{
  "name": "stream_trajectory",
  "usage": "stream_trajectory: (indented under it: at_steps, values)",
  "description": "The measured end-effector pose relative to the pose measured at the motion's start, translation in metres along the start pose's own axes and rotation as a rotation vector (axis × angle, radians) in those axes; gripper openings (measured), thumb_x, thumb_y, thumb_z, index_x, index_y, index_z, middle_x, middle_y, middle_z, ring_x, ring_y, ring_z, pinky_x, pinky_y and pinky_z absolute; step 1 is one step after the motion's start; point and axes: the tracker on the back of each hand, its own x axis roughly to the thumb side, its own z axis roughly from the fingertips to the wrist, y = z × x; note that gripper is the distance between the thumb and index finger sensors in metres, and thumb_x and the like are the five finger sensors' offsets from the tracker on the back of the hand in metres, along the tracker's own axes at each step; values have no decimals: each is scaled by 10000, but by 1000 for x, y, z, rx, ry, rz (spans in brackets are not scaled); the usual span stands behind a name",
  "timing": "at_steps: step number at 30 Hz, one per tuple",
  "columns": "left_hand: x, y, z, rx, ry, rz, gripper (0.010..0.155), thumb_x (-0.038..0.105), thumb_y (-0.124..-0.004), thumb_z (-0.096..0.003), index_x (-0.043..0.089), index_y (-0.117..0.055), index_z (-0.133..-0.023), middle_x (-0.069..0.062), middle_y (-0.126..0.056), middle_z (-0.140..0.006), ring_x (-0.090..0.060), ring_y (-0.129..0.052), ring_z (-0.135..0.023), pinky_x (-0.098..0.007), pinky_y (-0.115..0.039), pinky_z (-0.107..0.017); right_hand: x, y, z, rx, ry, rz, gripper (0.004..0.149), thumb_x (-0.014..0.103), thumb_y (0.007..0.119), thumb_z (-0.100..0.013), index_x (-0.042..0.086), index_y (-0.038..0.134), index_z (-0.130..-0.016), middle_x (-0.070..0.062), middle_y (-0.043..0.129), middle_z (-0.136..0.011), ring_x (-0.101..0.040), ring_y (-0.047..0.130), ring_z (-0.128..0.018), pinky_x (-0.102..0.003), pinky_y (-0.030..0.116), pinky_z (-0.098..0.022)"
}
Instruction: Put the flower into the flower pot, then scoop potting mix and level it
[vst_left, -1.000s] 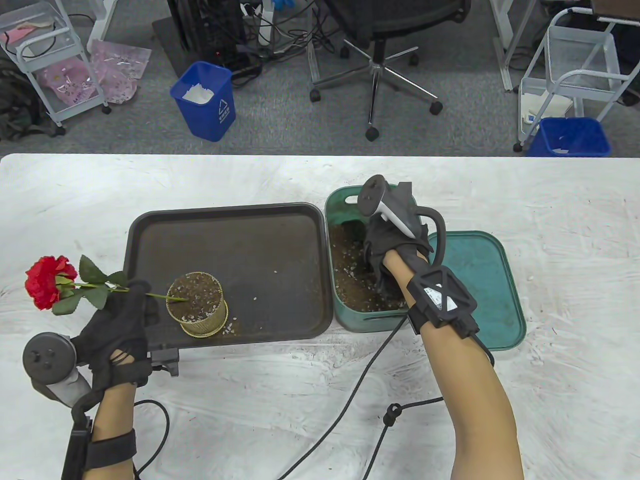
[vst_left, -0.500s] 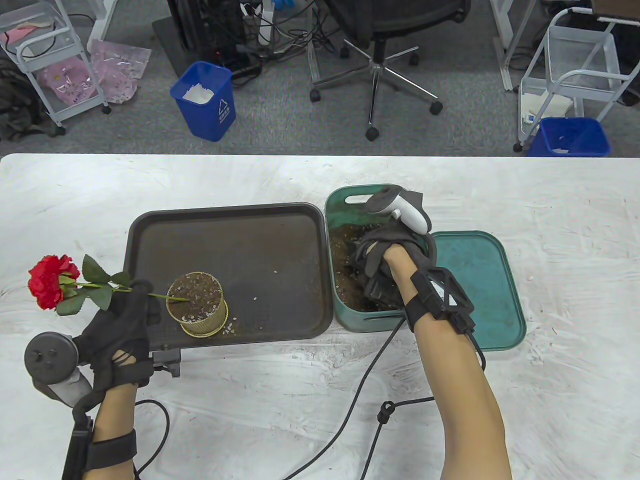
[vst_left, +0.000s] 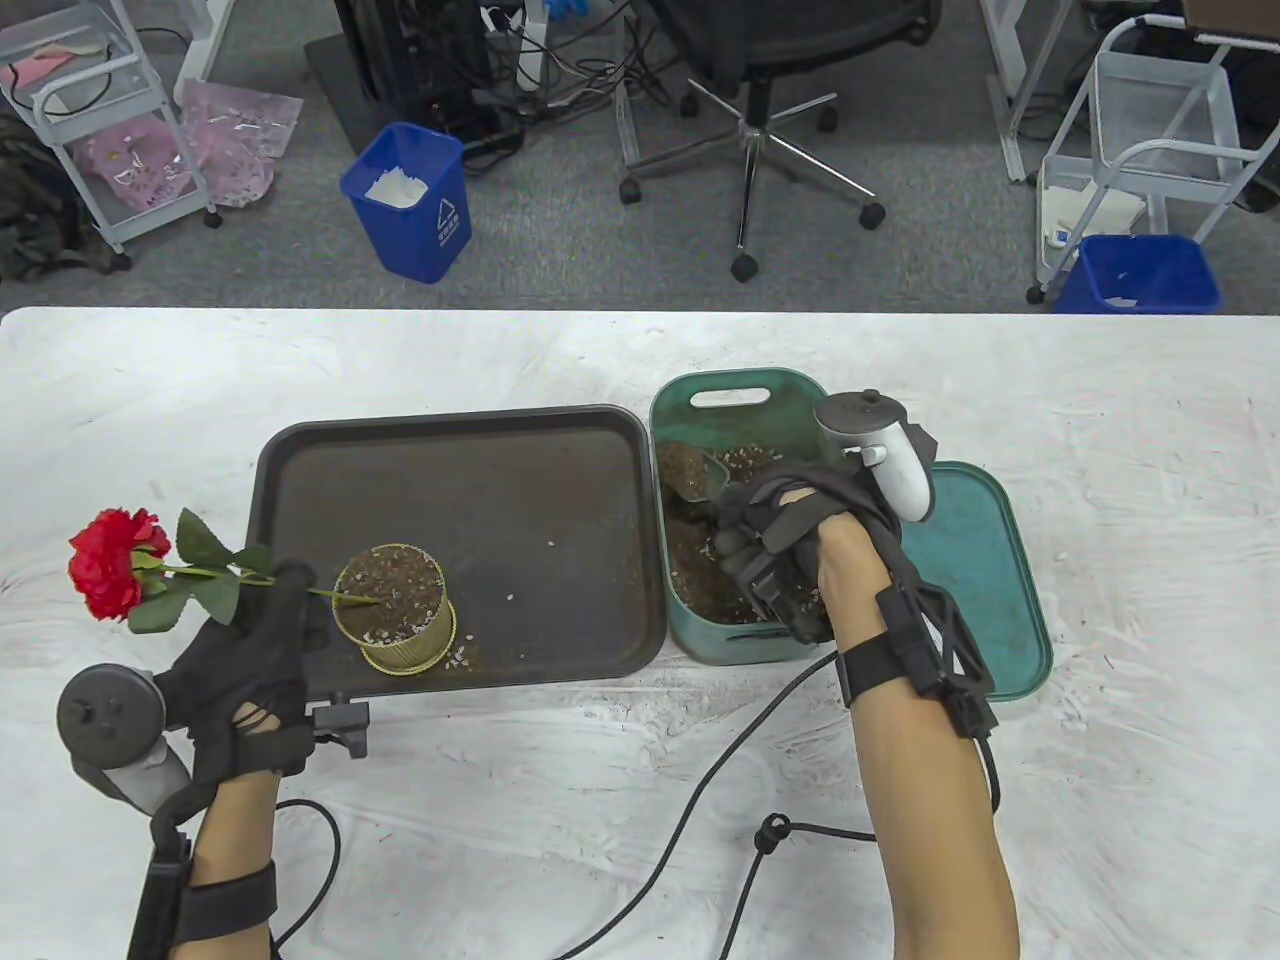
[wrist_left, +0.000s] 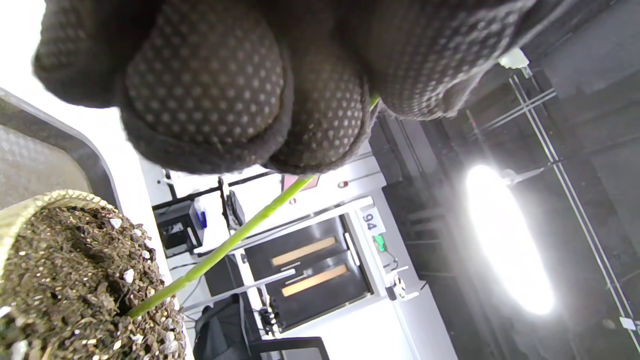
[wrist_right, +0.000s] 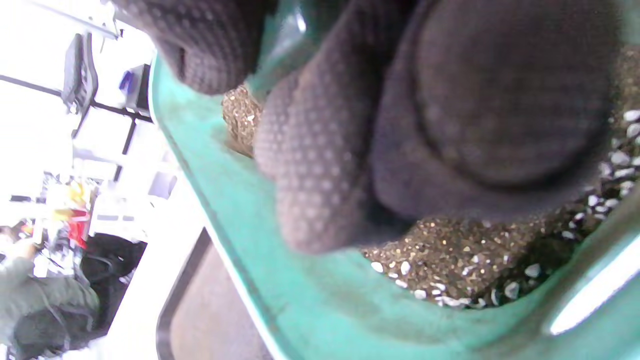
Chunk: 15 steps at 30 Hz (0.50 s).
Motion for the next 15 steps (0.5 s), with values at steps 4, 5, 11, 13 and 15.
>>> stream_trajectory:
  at_steps: [4, 5, 11, 13, 15]
  values:
    - [0, -2, 0, -6, 1, 8, 462, 475, -850, -398, 159, -962, -716, -24, -1050, -514, -239, -1075, -270, -414, -911, -330, -13, 0, 13, -9, -44, -114, 548, 313, 735, -404, -35, 711, -827, -140, 998, -540, -270, 1105, -240, -392, 984, -97]
    - [1, -2, 1, -7, 1, 9, 463, 475, -850, -398, 159, -961, -717, -22, -1049, -515, -239, -1075, -271, -416, -910, -330, -15, -1, 18, -20, -53, -120, 549, 316, 733, -405, -34, 712, -827, -137, 998, -541, -268, 1105, -242, -390, 985, -98]
    - [1, -2, 0, -4, 2, 10, 461, 477, -847, -400, 162, -961, -717, -21, -1048, -516, -237, -1076, -272, -414, -910, -330, -18, -3, 48, -67, -114, -160, 548, 318, 739, -406, -34, 716, -826, -139, 1002, -536, -268, 1106, -235, -390, 986, -93]
    - [1, -2, 1, -5, 1, 10, 461, 477, -848, -399, 162, -961, -716, -19, -1049, -515, -238, -1075, -271, -414, -910, -330, -15, 0, 57, -60, -136, -149, 549, 320, 740, -407, -33, 717, -826, -139, 1003, -536, -266, 1107, -233, -387, 986, -91]
    - [1, -2, 0, -6, -1, 9, 460, 476, -848, -399, 163, -961, -717, -19, -1049, -516, -238, -1075, -273, -414, -910, -331, -13, 6, 63, -45, -159, -146, 549, 320, 742, -408, -36, 717, -825, -140, 1004, -534, -265, 1108, -229, -384, 987, -88]
